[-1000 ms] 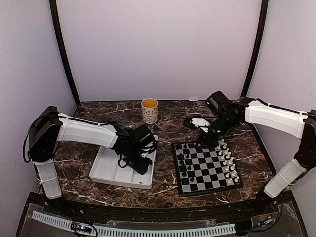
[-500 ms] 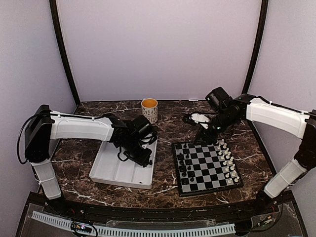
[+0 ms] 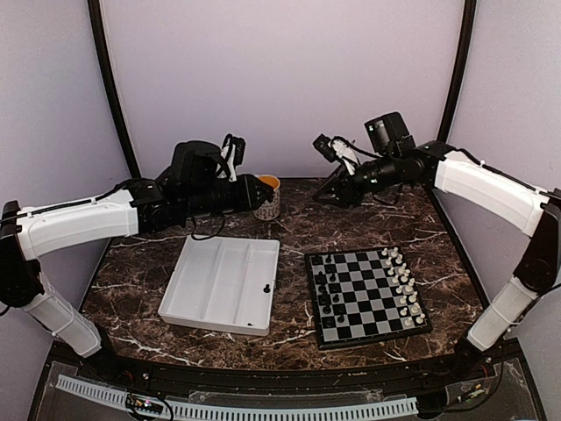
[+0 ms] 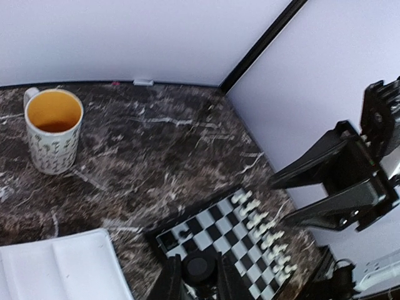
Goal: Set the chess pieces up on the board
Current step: Pass from the left arm to the right, then place the knight on the chessboard.
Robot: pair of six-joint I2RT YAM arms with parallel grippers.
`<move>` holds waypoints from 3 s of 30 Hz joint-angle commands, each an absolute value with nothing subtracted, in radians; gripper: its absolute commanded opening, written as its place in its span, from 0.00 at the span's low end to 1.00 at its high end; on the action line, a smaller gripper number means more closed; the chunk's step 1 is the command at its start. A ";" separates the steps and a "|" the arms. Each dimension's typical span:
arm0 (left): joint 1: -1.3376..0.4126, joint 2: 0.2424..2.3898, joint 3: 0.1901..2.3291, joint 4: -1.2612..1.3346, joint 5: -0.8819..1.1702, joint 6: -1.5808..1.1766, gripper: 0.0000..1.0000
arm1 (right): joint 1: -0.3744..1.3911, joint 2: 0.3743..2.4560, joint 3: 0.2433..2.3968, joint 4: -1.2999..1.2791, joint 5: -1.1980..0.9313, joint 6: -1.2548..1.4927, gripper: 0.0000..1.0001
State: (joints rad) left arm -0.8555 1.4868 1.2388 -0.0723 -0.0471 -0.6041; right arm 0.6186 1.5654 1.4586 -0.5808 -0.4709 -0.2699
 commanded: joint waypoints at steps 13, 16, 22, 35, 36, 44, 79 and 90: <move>-0.844 1.504 1.116 0.463 -0.017 -0.910 0.07 | 0.617 1.728 1.584 -0.212 -0.809 0.094 0.41; -0.838 1.507 1.107 0.477 -0.019 -0.920 0.07 | 0.625 1.727 1.577 -0.201 -0.854 0.094 0.41; -0.830 1.505 1.090 0.500 -0.028 -0.940 0.06 | 0.645 1.733 1.582 -0.199 -0.914 0.080 0.41; -0.828 1.538 1.088 0.559 0.056 -0.977 0.06 | 0.664 1.781 1.626 -0.167 -0.838 0.146 0.31; -0.828 1.538 1.083 0.566 0.058 -0.979 0.06 | 0.664 1.782 1.626 -0.168 -0.830 0.148 0.29; -0.828 1.541 1.079 0.567 0.069 -0.981 0.06 | 0.663 1.781 1.625 -0.172 -0.781 0.158 0.14; -0.425 1.524 1.257 -0.031 0.079 -0.255 0.65 | 0.884 1.690 1.546 -1.214 -0.144 -0.727 0.03; -0.396 1.529 1.253 -0.063 0.071 -0.238 0.65 | 1.211 1.751 1.341 -1.229 0.050 -0.683 0.03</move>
